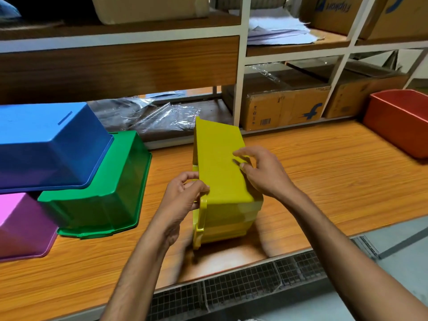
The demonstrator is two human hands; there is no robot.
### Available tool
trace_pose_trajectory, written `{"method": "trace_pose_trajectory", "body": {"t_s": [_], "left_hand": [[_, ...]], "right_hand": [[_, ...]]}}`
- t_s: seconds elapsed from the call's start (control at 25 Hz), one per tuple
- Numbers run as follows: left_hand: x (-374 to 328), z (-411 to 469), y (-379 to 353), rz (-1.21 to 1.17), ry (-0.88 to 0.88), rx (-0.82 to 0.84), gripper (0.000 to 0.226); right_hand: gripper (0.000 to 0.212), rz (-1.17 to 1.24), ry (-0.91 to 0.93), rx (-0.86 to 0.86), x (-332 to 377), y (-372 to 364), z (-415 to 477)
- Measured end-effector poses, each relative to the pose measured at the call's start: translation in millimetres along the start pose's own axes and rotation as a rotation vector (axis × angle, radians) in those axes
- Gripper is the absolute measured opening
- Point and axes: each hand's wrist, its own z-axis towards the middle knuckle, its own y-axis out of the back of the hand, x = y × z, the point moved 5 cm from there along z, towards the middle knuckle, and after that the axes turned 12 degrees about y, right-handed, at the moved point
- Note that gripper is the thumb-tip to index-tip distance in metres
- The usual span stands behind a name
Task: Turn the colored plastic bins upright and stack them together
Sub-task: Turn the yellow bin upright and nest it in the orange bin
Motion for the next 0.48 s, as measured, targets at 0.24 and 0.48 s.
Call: {"method": "trace_pose_trajectory", "body": {"t_s": [0.24,0.48], "left_hand": [[-2.0,-12.9,4.8,0.063,-0.055,0.022,0.028],[9.7,-17.7,10.1,0.032,-0.047,0.002,0.029]], "right_hand": [[0.044,-0.109,0.135,0.122,47.4,-13.6,69.3],[0.028,-0.210,-0.153,0.127,61.1,-35.3,99.7]]}}
